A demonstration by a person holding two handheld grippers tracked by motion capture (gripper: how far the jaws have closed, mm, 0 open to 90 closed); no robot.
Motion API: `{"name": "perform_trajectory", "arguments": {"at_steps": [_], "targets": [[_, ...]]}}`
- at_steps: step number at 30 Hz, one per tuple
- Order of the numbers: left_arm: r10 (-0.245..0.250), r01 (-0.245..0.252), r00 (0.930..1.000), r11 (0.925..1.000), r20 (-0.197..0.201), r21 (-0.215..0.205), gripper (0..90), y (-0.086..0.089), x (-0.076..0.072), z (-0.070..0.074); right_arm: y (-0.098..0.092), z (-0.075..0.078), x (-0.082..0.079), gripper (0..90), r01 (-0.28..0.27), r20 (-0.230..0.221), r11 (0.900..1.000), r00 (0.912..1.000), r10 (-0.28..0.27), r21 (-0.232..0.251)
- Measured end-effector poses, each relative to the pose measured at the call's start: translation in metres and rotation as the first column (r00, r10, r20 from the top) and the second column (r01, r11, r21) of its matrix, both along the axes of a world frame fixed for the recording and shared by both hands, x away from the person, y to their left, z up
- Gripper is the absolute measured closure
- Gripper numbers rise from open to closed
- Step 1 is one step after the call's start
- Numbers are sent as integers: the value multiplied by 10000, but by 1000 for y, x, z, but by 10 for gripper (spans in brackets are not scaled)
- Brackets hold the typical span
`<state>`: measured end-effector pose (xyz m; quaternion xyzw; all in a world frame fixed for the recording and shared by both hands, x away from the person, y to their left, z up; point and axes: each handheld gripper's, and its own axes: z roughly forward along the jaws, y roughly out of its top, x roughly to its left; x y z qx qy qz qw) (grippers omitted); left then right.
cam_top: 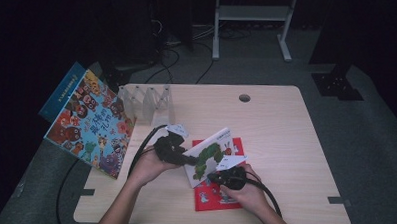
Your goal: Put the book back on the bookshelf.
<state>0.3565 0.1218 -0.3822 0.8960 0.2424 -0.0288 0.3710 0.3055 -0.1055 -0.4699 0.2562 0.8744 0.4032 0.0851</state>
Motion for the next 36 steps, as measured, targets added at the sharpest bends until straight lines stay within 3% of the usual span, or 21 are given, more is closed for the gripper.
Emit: {"name": "perform_trajectory", "arguments": {"at_steps": [8,13,23,27,32,36], "targets": [[-6,1,9999,9995,171,325,690,-5,-5,2,-1,0,0,885,-66,75,10000,10000,66,4],[407,-387,9985,9978,-370,536,720,-7,-3,3,0,0,-1,856,-137,55,9999,9999,137,-14],[229,-246,9995,9955,196,914,751,-8,-6,8,-8,4,-1,736,-50,260,10000,9996,50,-11],[113,-154,9991,9949,415,997,752,-4,-6,9,-28,9,4,650,435,385,9990,9983,-438,90],[177,-222,9988,9949,456,988,752,1,-4,9,-59,11,20,472,1284,392,9915,9909,-1291,201],[260,-304,9984,9955,503,901,753,5,-3,11,-86,11,32,411,2225,240,9730,9742,-2243,609]]}}
